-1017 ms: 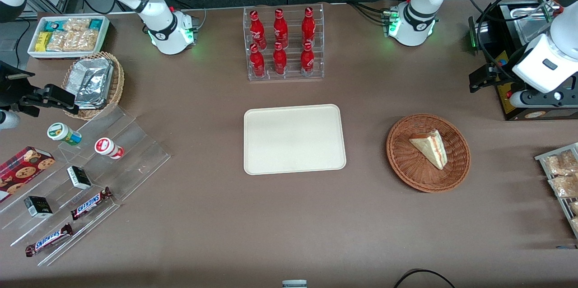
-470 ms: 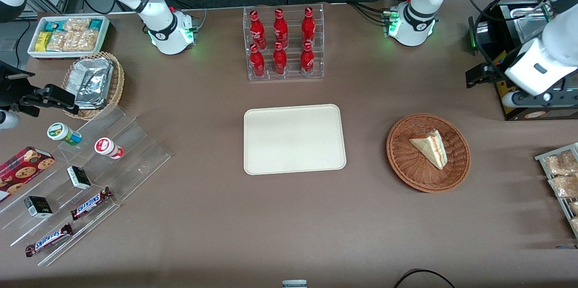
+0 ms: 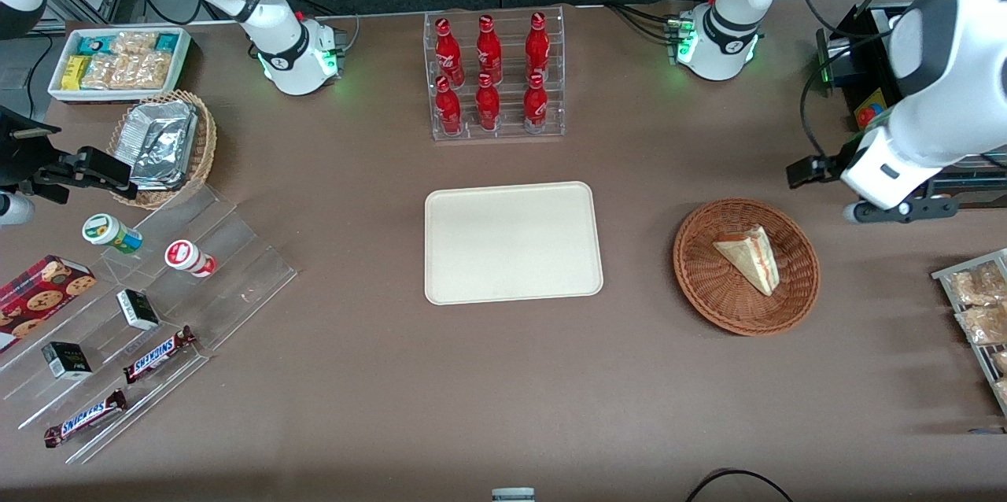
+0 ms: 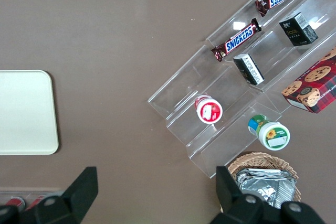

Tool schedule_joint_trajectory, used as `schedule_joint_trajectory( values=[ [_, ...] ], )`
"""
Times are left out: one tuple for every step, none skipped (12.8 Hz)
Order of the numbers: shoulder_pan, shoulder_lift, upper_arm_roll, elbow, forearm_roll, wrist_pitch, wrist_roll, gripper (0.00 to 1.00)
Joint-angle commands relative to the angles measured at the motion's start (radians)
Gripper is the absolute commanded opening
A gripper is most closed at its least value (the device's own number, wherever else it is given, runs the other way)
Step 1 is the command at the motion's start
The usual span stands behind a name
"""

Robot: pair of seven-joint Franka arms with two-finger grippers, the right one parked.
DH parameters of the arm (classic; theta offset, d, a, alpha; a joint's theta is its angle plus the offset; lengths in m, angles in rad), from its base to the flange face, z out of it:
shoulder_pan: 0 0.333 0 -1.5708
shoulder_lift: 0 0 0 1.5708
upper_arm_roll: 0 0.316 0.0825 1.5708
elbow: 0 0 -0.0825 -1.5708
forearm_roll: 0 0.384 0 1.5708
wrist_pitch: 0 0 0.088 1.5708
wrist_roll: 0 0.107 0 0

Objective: Place sandwich from basket to tray
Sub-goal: 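Move the left gripper over the sandwich in the wicker basket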

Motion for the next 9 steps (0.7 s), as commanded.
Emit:
schedule_joint_trajectory(
  values=[
    [0.007, -0.033, -0.006, -0.133, 0.009, 0.139, -0.123, 1.0],
    [0.007, -0.027, -0.006, -0.171, 0.008, 0.206, -0.135, 1.0],
    [0.007, -0.021, -0.006, -0.21, 0.003, 0.277, -0.141, 1.0],
    [0.007, -0.01, -0.006, -0.237, 0.002, 0.338, -0.183, 1.0],
    [0.005, 0.012, -0.008, -0.251, 0.003, 0.387, -0.25, 1.0],
    [0.004, 0.034, -0.008, -0.255, 0.005, 0.426, -0.301, 1.0],
    [0.001, 0.05, -0.008, -0.256, 0.006, 0.452, -0.334, 1.0],
    [0.001, 0.059, -0.008, -0.264, 0.008, 0.486, -0.391, 1.0],
    [0.001, 0.059, -0.008, -0.282, 0.009, 0.531, -0.425, 1.0]
  ],
)
